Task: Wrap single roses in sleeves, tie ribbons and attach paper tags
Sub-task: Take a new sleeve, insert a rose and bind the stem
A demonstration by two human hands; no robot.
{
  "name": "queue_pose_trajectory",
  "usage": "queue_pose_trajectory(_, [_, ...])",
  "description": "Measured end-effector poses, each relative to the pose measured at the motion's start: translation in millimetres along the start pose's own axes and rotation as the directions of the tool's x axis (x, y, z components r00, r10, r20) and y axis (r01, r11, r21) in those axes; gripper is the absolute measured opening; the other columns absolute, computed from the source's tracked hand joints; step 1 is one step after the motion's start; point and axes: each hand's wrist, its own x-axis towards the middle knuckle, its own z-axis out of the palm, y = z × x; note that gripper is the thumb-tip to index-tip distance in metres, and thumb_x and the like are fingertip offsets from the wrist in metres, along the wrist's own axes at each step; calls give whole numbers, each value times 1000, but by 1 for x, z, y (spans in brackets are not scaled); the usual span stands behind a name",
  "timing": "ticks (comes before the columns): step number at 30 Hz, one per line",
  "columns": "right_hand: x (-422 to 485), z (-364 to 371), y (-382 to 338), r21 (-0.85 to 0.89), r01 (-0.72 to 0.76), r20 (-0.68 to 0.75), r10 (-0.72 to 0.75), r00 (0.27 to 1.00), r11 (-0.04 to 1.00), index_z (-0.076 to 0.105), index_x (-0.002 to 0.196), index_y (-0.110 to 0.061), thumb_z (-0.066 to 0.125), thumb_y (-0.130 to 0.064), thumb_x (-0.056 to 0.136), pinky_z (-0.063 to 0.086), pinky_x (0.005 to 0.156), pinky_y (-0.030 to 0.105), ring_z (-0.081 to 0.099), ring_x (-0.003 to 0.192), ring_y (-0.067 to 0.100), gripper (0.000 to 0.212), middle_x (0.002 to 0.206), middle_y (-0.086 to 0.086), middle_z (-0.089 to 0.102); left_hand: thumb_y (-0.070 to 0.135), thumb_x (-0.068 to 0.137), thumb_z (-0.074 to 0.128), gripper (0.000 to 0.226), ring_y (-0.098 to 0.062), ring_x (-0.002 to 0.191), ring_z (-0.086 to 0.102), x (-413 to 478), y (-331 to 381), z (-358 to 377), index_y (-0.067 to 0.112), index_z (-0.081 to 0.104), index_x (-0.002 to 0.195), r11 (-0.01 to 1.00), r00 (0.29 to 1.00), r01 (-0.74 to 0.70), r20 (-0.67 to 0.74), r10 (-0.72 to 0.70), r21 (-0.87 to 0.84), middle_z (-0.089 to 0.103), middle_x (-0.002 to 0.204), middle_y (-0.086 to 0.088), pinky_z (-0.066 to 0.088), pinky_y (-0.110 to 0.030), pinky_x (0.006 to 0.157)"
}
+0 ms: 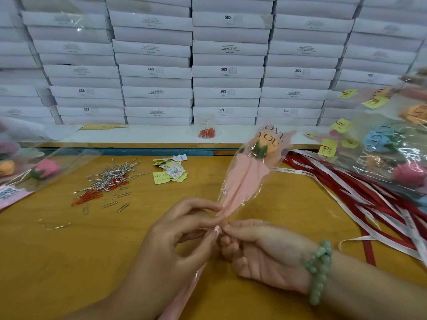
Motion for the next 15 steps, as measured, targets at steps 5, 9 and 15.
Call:
queue_pose_trajectory(5, [2,-2,-3,-118,48,-98,-60,993,992,58,82,-6,46,1,93,31,32,12,43,44,3,18,57,0,50,22,85,58,34,-16,116,59,-5,1,0,23,70,116,991,988,-85,138,71,101,57,128,13,53,-28,89])
queue_pose_trajectory(9, [6,-10,-10,-471,116,-129,-198,972,874,57,96,-6,47,-3,97,27,31,12,44,43,1,10,56,-3,52,28,82,53,44,-12,128,49,-8,0,1,33,63,124,992,975,-42,223,16,116,46,141,20,51,-24,90])
queue_pose_trajectory(15, [7,-27,-27,-932,136,14,-341,940,337,66,87,-5,55,-21,96,33,39,10,45,41,0,22,59,-4,56,9,87,64,43,6,124,47,-5,-12,3,36,62,121,970,938,229,250,-242,80,42,127,38,49,-21,98])
